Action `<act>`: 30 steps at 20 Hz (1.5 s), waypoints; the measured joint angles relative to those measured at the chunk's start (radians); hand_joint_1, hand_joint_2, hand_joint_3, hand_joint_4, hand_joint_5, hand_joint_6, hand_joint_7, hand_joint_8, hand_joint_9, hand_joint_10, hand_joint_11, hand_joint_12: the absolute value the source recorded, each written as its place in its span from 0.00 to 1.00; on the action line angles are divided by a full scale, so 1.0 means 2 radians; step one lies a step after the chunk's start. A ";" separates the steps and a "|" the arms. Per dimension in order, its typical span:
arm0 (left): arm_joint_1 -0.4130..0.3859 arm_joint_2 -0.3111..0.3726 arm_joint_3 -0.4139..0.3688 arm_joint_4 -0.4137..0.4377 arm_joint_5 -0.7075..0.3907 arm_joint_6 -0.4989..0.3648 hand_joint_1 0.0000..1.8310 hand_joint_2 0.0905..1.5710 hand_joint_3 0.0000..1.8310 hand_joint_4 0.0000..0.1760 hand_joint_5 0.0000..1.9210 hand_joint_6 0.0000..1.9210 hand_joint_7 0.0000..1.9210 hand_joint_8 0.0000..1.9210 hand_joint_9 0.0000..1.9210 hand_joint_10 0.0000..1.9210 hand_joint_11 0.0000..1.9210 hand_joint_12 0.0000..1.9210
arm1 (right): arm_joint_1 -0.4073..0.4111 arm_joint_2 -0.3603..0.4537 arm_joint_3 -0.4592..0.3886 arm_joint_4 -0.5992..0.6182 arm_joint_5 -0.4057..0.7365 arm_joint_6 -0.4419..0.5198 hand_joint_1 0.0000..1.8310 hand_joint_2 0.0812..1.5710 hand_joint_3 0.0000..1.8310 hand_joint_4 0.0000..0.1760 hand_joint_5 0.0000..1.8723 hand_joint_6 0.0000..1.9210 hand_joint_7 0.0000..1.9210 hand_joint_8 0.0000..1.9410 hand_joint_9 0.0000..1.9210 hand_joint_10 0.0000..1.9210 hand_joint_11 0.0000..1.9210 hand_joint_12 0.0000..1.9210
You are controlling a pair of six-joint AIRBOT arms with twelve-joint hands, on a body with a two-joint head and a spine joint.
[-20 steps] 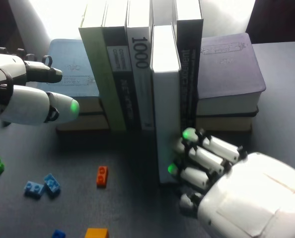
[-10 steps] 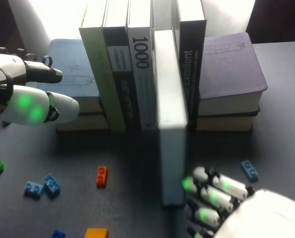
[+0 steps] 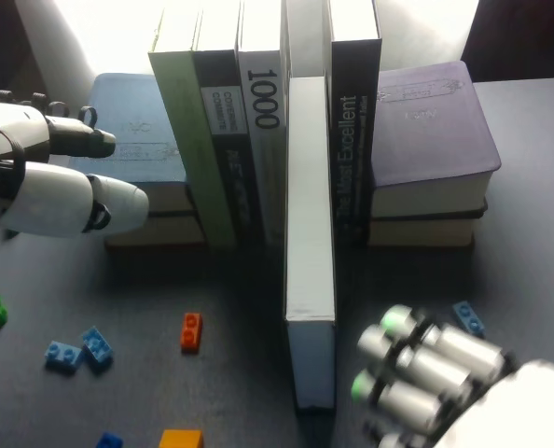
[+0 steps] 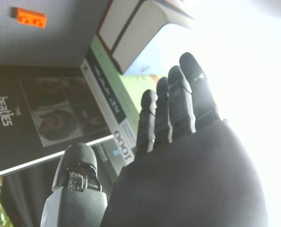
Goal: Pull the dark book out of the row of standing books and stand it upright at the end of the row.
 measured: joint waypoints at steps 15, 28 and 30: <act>-0.005 0.000 0.000 0.000 0.000 0.001 0.00 0.79 0.00 0.04 0.08 0.00 0.10 0.01 0.11 0.01 0.00 0.38 | 0.066 0.095 0.040 0.051 -0.011 0.010 0.00 0.77 0.00 0.00 0.35 0.03 0.15 0.01 0.03 0.01 0.00 0.00; -0.004 0.000 -0.001 0.000 -0.002 0.000 0.07 0.81 0.00 0.00 0.48 0.21 0.54 0.25 0.42 0.51 0.23 0.76 | 0.085 0.135 0.188 -0.097 -0.268 0.165 0.09 0.78 0.00 0.00 0.36 0.82 0.45 0.85 0.42 1.00 0.33 1.00; -0.004 0.000 0.000 0.000 0.001 0.001 0.08 0.82 0.00 0.00 0.42 0.45 0.50 0.44 0.40 0.68 0.25 0.84 | 0.087 0.134 0.196 -0.093 -0.260 0.161 0.07 0.79 0.00 0.00 0.38 0.84 0.45 0.86 0.43 1.00 0.35 1.00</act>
